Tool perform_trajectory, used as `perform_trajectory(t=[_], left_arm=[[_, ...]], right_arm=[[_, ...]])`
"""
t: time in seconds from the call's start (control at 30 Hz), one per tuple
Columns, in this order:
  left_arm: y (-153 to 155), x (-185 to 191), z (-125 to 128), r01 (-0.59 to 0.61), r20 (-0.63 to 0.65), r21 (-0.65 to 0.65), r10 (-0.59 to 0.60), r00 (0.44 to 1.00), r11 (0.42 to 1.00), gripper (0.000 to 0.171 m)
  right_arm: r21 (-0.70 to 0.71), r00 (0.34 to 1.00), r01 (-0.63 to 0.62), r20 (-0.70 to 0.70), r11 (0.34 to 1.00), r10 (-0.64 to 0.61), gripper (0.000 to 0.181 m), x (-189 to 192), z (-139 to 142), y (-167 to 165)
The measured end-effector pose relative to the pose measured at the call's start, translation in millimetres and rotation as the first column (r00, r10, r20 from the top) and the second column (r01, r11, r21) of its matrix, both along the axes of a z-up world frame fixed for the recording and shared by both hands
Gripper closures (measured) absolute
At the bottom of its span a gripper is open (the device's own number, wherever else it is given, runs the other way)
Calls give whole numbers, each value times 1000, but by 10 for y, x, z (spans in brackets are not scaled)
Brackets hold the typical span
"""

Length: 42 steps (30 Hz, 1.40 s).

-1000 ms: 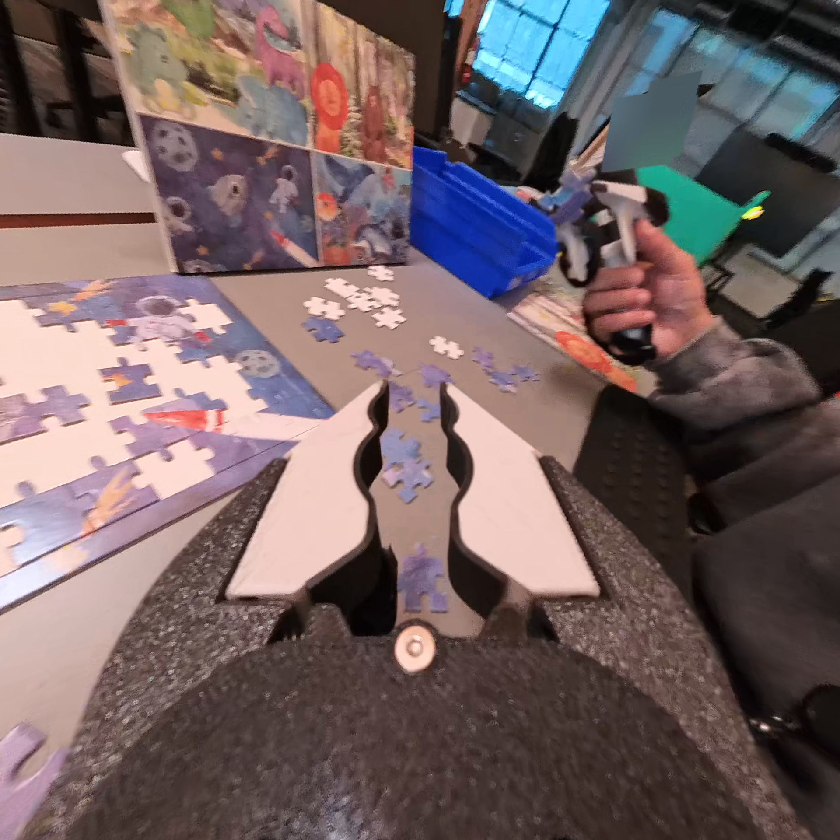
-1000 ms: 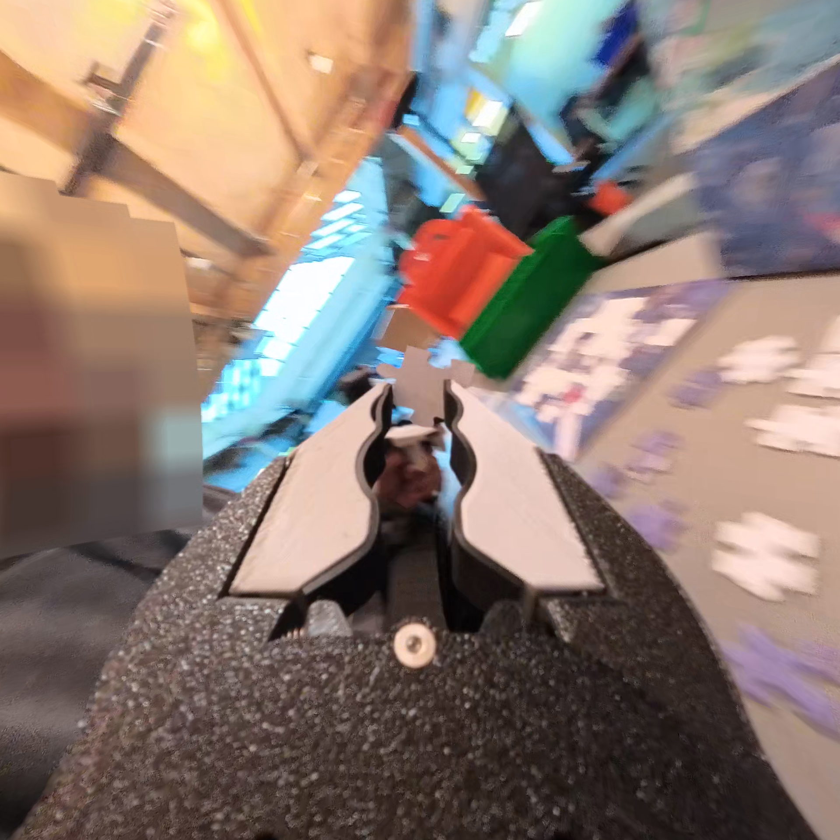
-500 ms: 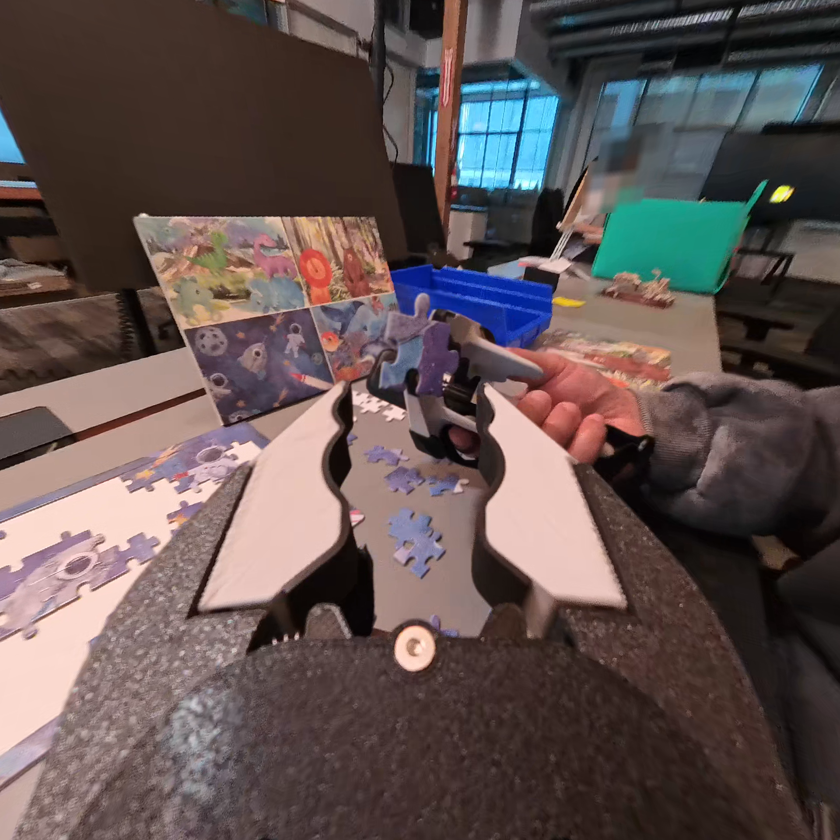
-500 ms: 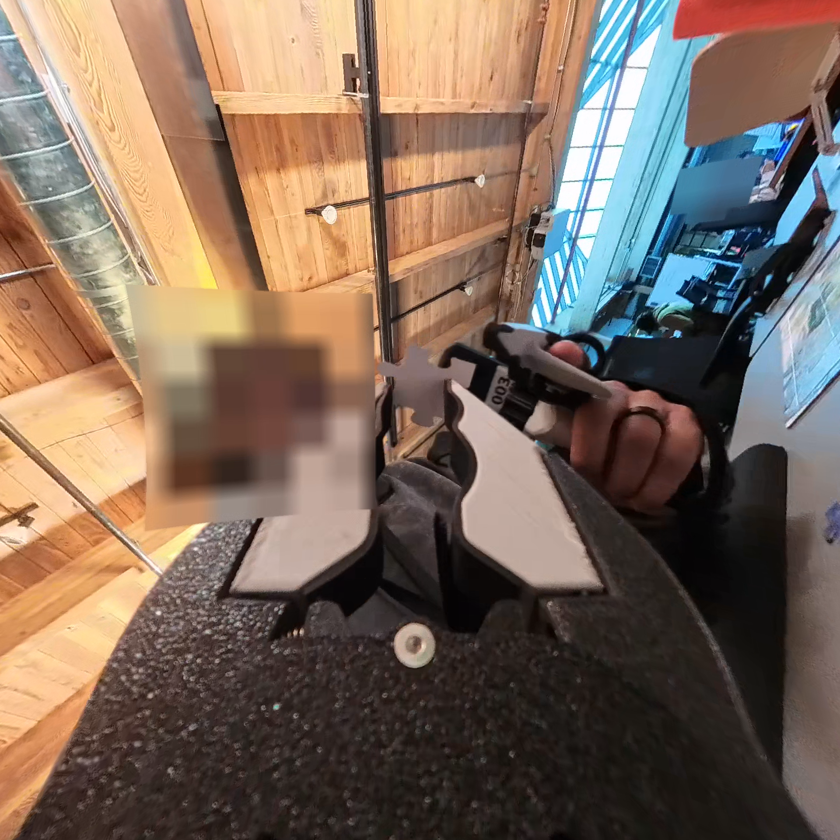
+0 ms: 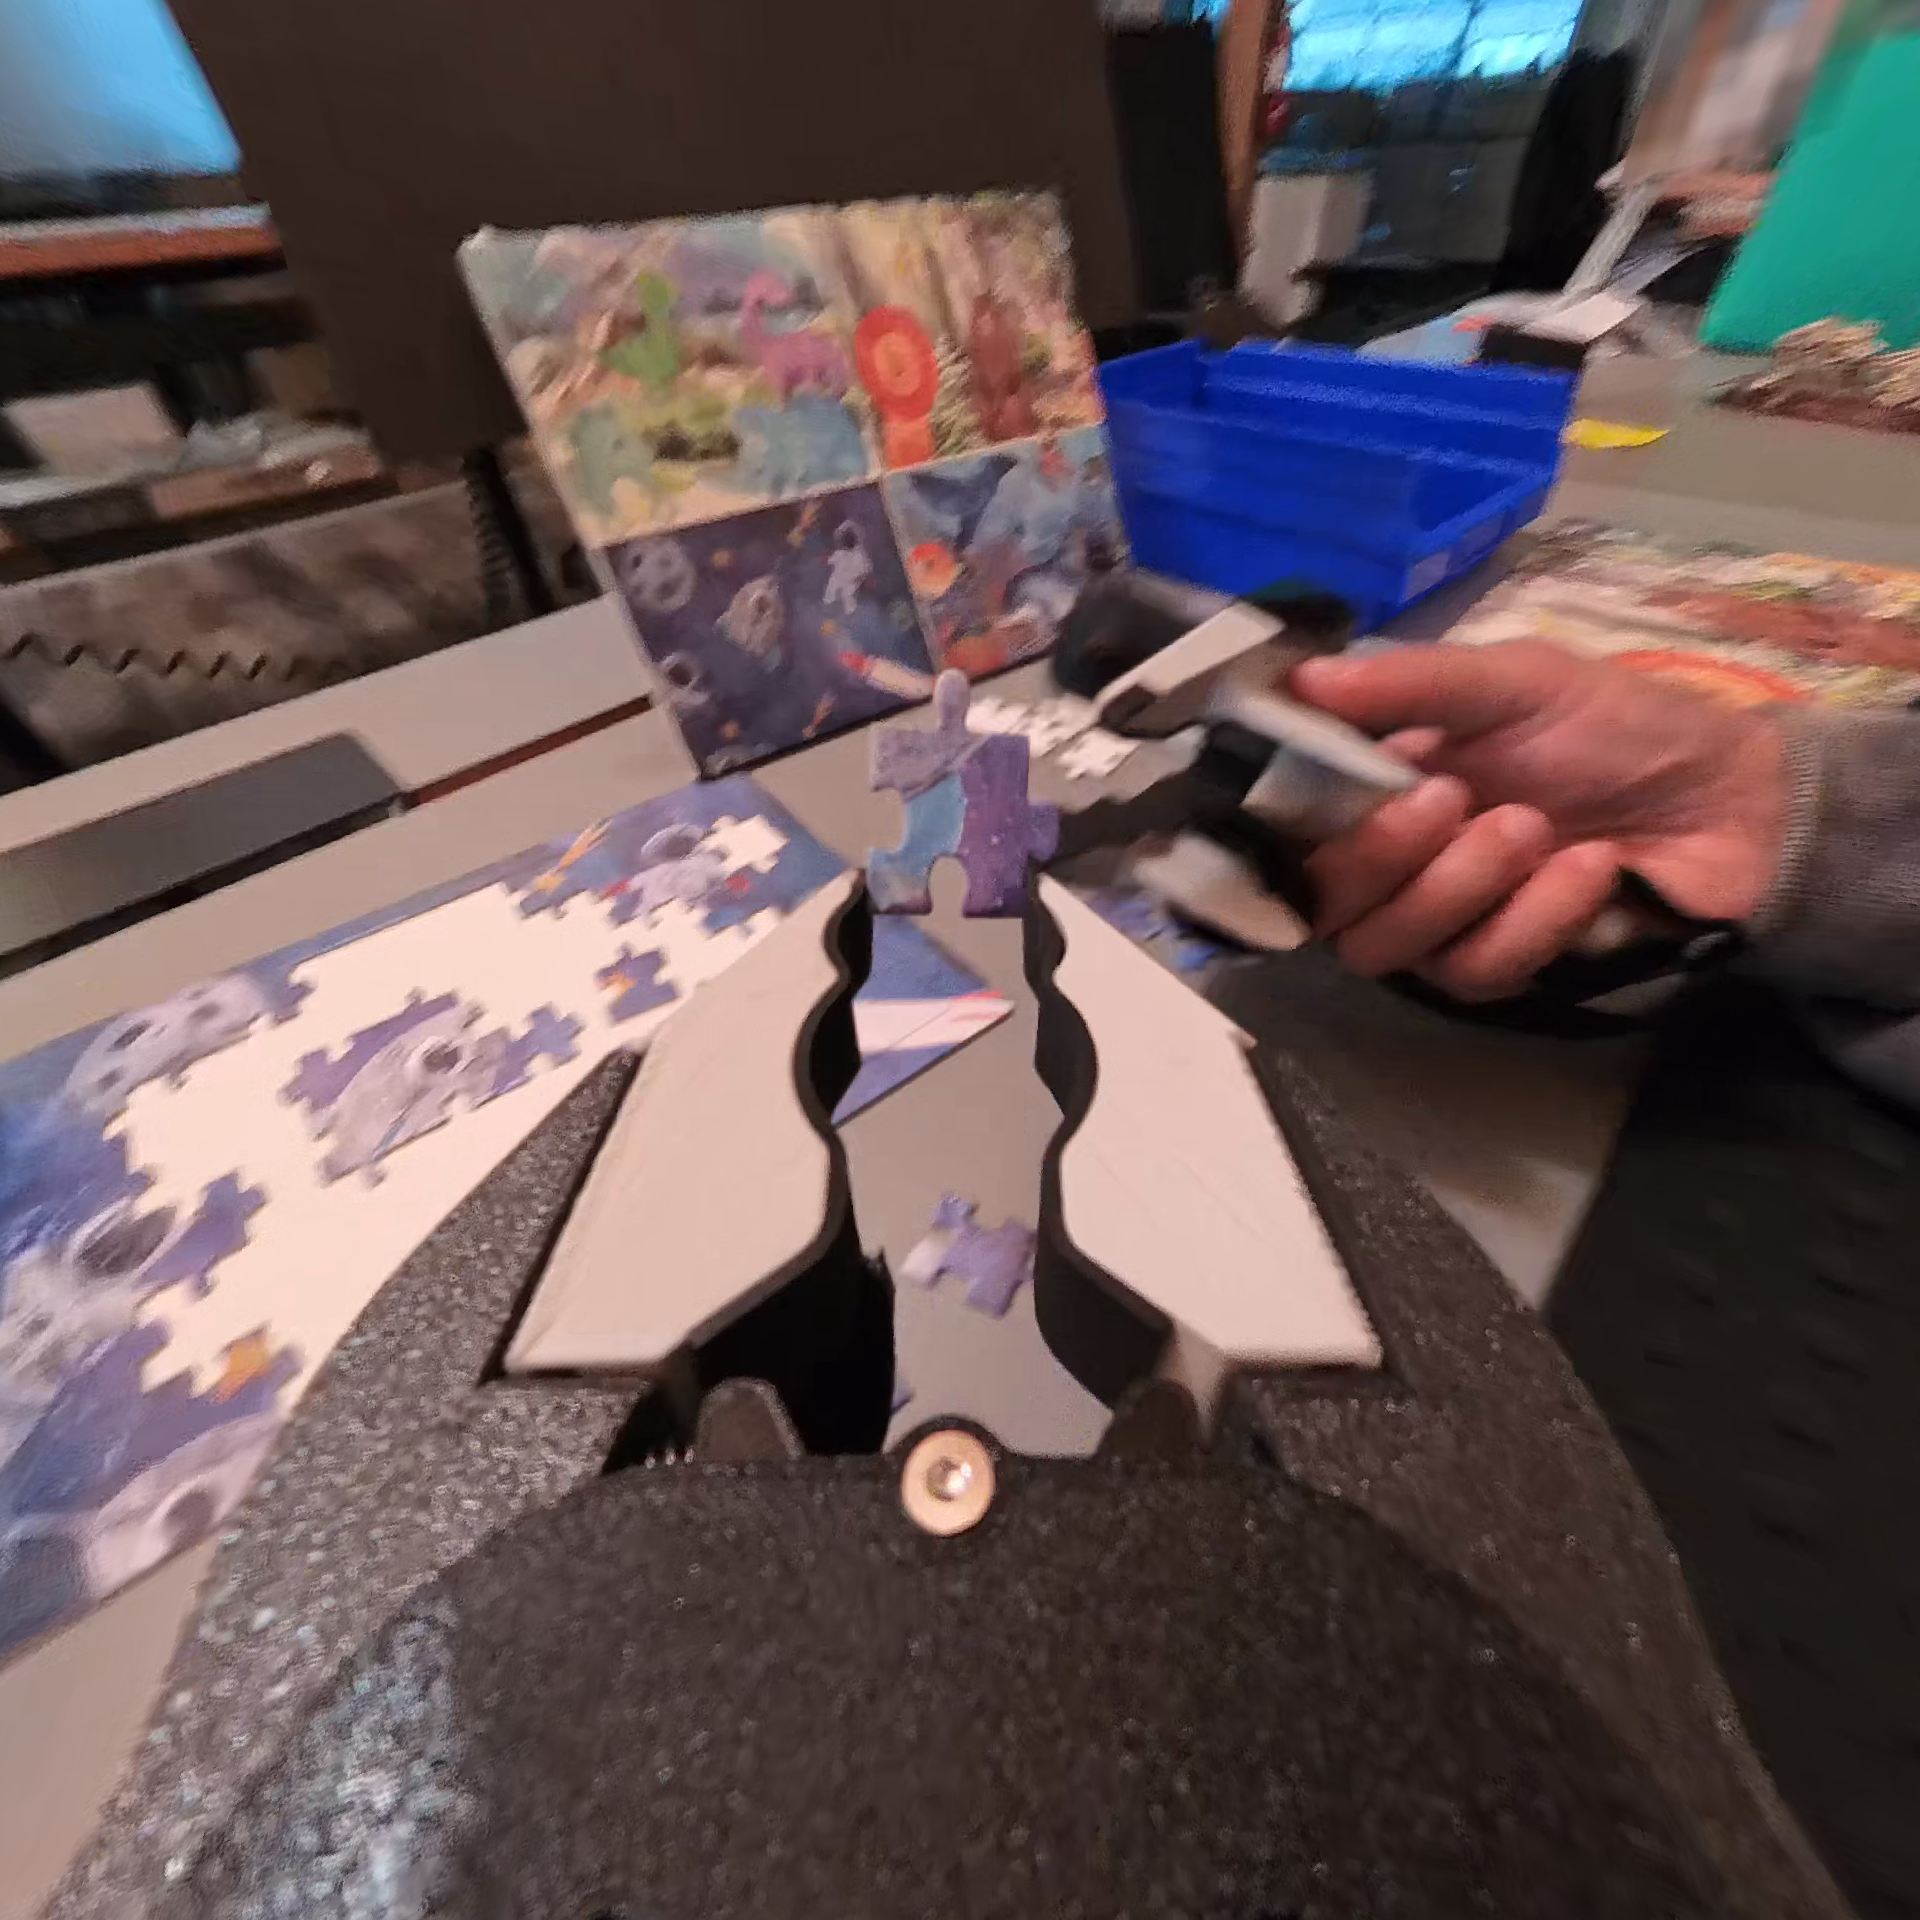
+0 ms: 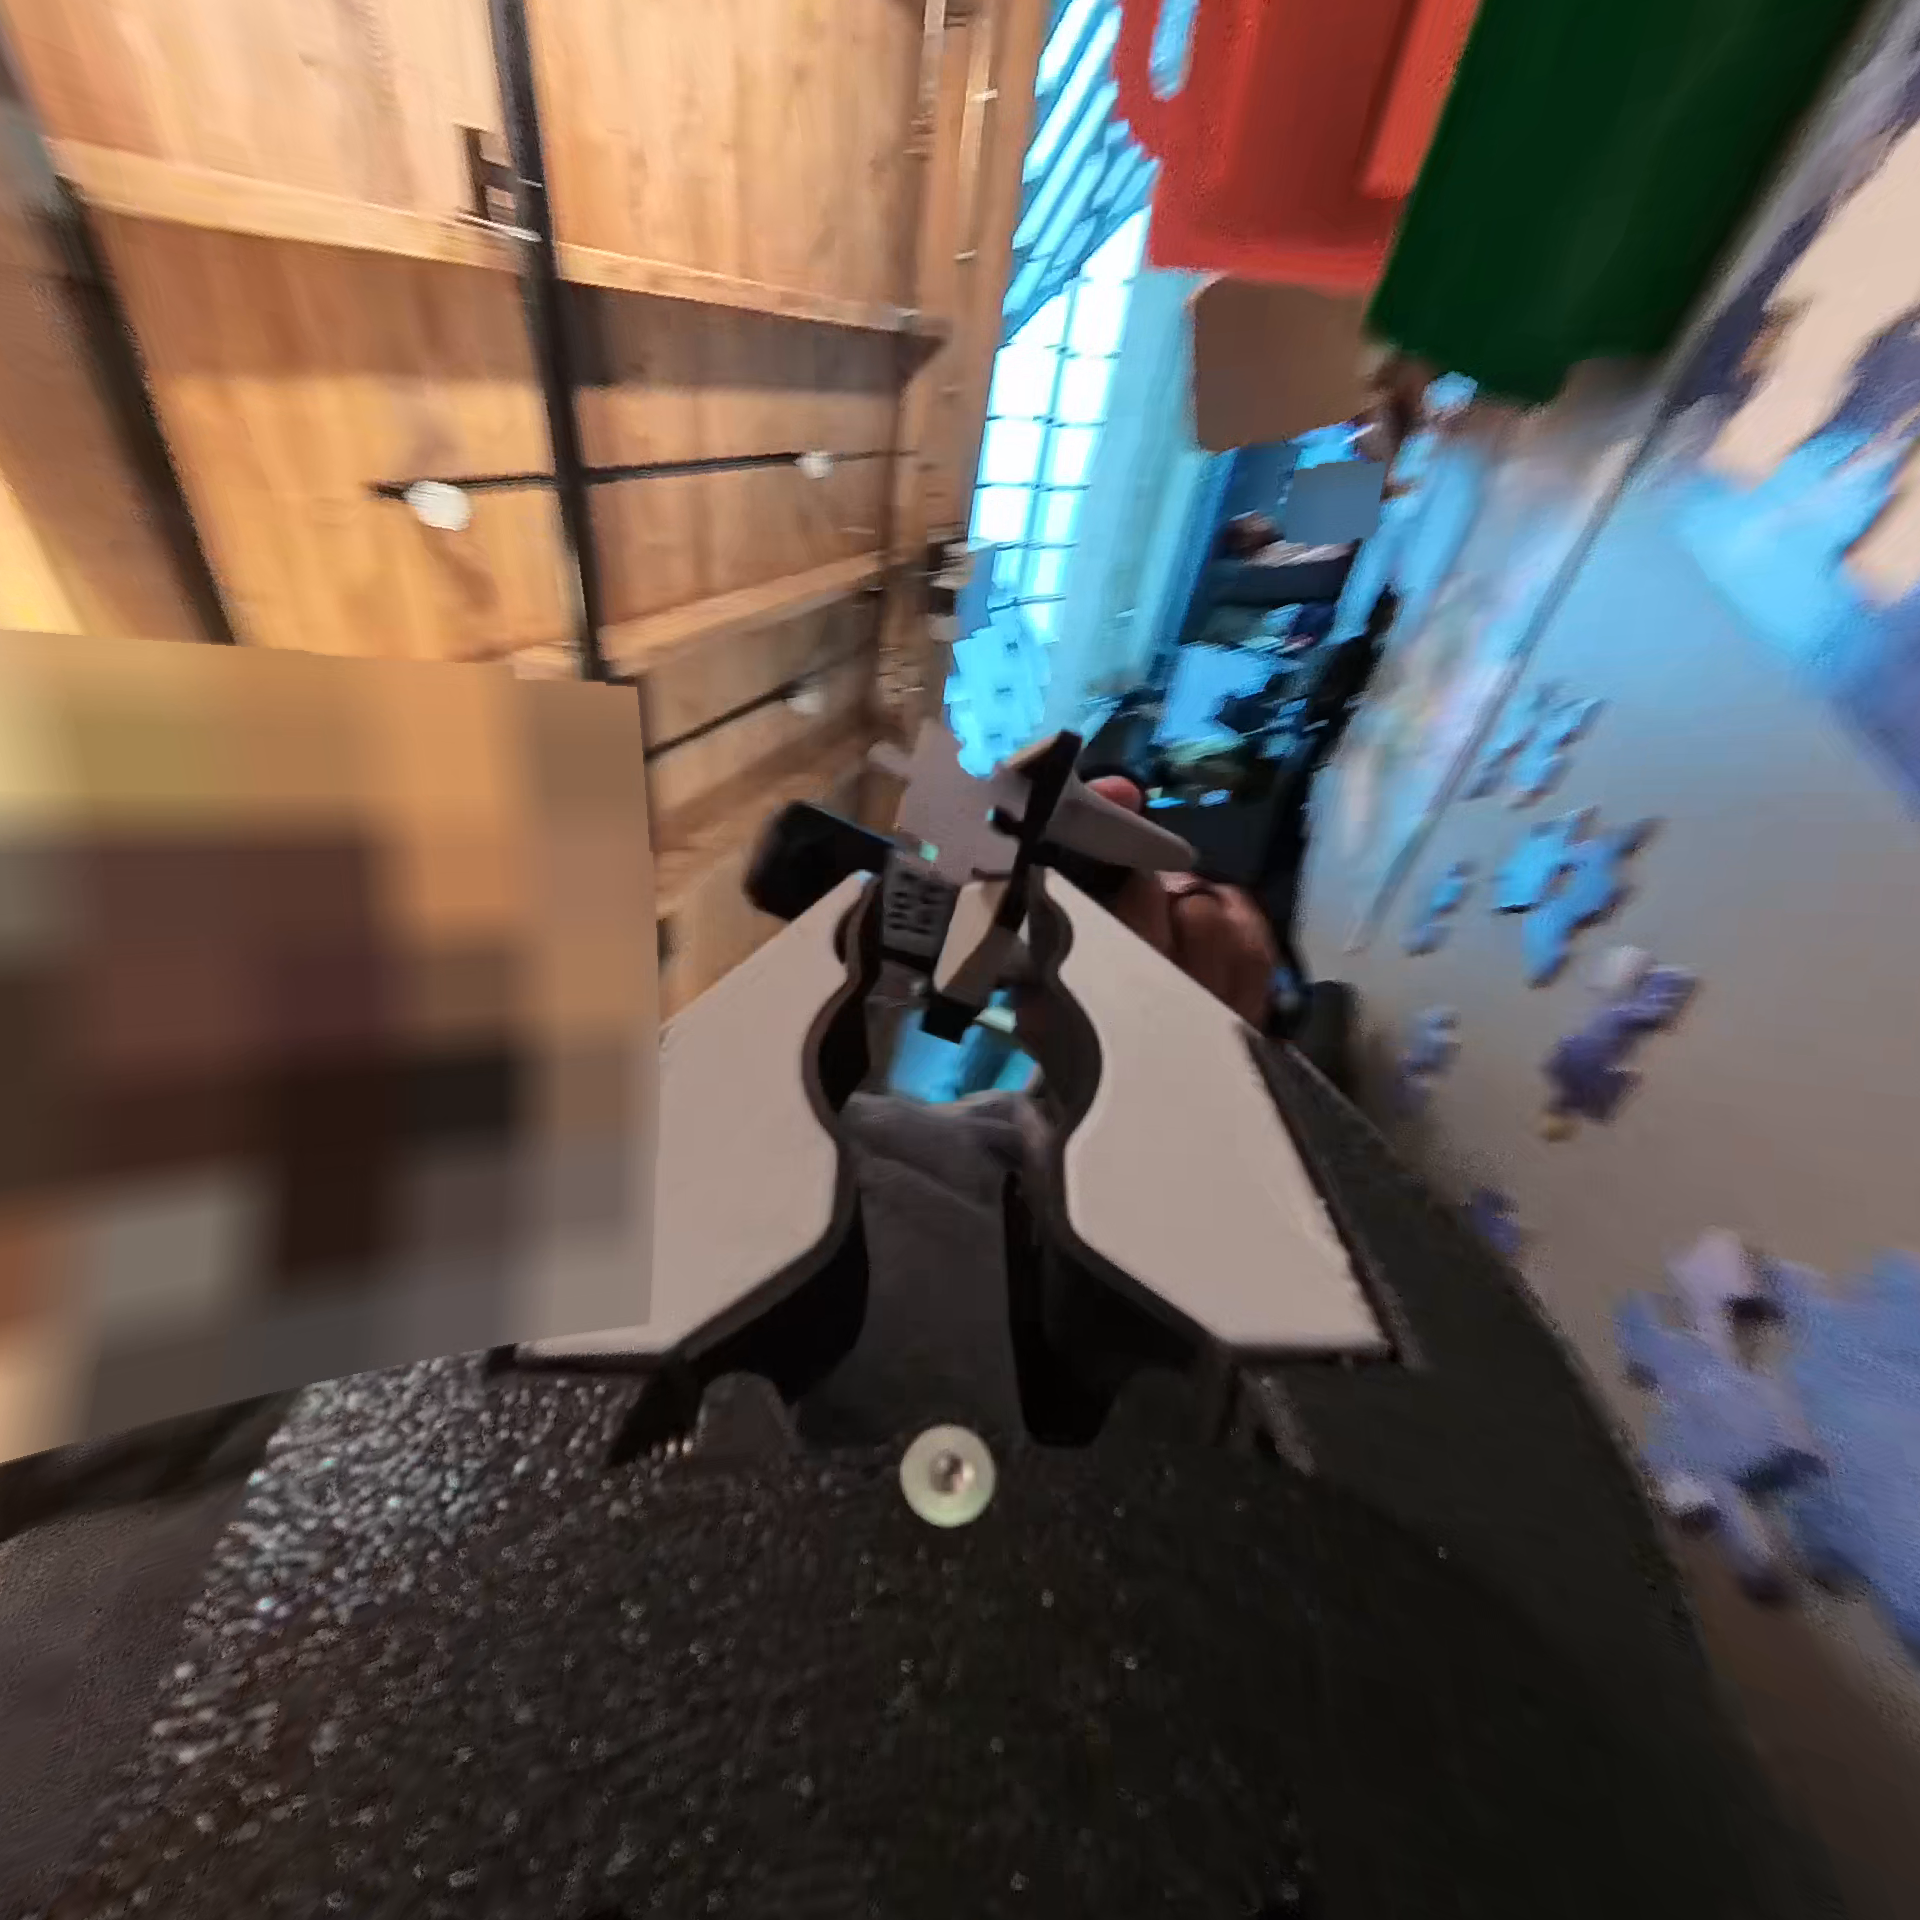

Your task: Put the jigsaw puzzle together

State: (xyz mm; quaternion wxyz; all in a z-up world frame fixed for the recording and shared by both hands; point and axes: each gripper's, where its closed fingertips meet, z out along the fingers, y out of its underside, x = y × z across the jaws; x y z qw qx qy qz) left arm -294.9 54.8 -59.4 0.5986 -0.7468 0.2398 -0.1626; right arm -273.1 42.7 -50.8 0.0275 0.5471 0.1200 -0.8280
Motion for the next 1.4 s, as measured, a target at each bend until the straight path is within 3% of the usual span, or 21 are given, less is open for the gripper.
perform_trajectory(t=[0.03,0.1,0.2,0.33,0.4,0.47,0.53,0.6,0.63,0.7,0.77,0.83,0.97,1.07,1.2,1.3,1.4], left_arm=[[66,-143,-85,-57,-44,-36,55,997,998,143],[188,-483,-269,-176,-146,-124,158,977,977,143],[287,-920,-505,-278,-223,-288,219,950,916,143],[474,-1276,-755,-333,-272,-470,225,936,817,143],[600,-1355,-812,-370,-290,-506,250,924,779,143],[689,-1379,-881,-399,-312,-537,265,912,743,143],[738,-1353,-961,-410,-334,-564,255,907,716,143],[771,-1321,-1037,-420,-359,-585,244,901,694,143],[792,-1310,-1056,-429,-368,-587,246,897,686,143],[846,-1285,-1069,-443,-379,-584,254,890,680,143],[861,-1272,-1118,-453,-408,-593,236,882,666,143],[890,-1282,-1142,-467,-435,-582,231,870,666,143],[948,-1244,-1045,-444,-466,-499,202,861,744,143],[947,-1203,-973,-400,-521,-407,151,840,821,143],[855,-1152,-1004,-350,-498,-429,105,861,833,143],[815,-1108,-971,-300,-476,-415,75,876,859,143],[790,-1084,-953,-259,-450,-407,54,891,876,143]], right_arm=[[61,997,56,49,997,-59,157,20,-23,75],[196,974,128,159,972,-160,159,50,0,193],[475,921,-20,350,880,-168,155,-19,259,207],[760,849,-269,477,591,-228,151,-356,645,469],[842,838,-283,450,460,-309,152,-672,575,827],[862,815,-312,459,399,-355,158,-965,147,1181],[825,785,-293,496,483,-371,174,-1160,-348,1383],[806,832,-197,439,558,-340,181,-1337,-563,1351],[789,833,-230,462,570,-303,181,-1372,-677,1289],[797,797,-331,522,505,-302,181,-1349,-857,1243],[824,790,-345,513,449,-334,181,-1344,-881,1245],[806,766,-389,553,447,-329,181,-1324,-943,1237],[824,721,-393,551,408,-421,171,-1241,-987,1435],[796,771,-343,542,499,-335,155,-1255,-908,1366],[682,864,-292,489,670,-121,155,-1247,-721,1183],[659,857,-308,506,687,-101,151,-1232,-783,1175],[637,870,-343,493,690,-23,165,-1235,-739,1040]])
